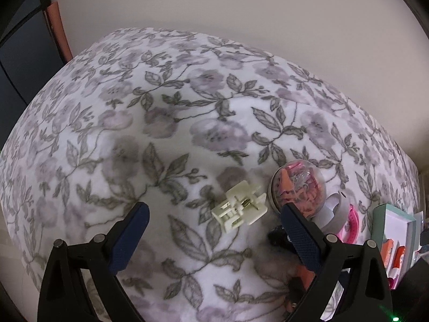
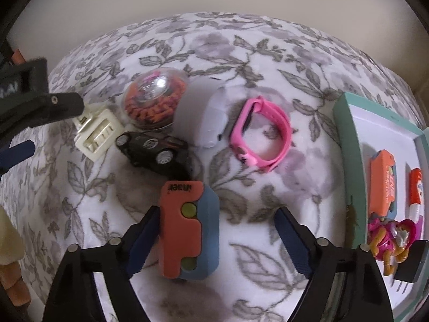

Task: Organize rigid objects
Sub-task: 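Grasp the pink-blue carrot knife with right tool while left grasps cream hair clip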

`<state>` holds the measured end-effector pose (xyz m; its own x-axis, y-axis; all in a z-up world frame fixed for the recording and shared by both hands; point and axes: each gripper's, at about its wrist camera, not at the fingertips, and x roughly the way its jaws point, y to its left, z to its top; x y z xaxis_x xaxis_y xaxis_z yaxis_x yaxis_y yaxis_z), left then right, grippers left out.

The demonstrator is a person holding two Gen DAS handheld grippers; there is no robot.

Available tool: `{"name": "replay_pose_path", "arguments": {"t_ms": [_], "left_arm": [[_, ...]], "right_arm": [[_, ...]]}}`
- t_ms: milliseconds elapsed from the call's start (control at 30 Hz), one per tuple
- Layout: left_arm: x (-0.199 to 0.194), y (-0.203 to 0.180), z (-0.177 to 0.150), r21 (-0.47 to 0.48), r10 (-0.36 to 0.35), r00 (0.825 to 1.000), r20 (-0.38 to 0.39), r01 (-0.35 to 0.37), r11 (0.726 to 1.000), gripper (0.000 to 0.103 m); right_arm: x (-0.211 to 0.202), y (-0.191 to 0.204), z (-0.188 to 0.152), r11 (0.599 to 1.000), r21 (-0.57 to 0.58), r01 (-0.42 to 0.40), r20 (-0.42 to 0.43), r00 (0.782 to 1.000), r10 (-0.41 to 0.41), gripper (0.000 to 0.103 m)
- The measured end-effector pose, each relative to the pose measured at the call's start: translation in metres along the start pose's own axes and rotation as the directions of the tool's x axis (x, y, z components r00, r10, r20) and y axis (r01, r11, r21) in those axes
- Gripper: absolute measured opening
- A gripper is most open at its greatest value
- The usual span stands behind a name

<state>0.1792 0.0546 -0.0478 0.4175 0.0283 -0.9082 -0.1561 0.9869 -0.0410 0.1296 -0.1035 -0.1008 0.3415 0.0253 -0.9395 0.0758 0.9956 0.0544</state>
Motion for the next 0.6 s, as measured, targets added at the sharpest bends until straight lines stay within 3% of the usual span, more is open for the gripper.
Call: {"name": "replay_pose_path", "arguments": {"t_ms": [267,500,600], "left_arm": [[0.015,-0.011,0.005,0.001,-0.005,1.0,-0.004,0.005,1.0,0.098],[0.03,-0.018,0.007,0.036,0.056,0.998,0.007,-0.056,0.998,0.097],[0.037,-0.018,0.007,0.036,0.063,0.998,-0.004,-0.063,0.997,0.084]], "right_arm": [[-0.001,-0.025,0.003,0.999,0.053,-0.012,-0.007,1.0,0.012,0.077],[-0.003,-0.028,0.003,0.999,0.049,-0.022,-0.011,1.0,0.022,0.073],[-0.004,-0.03,0.003,0.998,0.053,-0.022,-0.012,1.0,0.022,0.068]]}}
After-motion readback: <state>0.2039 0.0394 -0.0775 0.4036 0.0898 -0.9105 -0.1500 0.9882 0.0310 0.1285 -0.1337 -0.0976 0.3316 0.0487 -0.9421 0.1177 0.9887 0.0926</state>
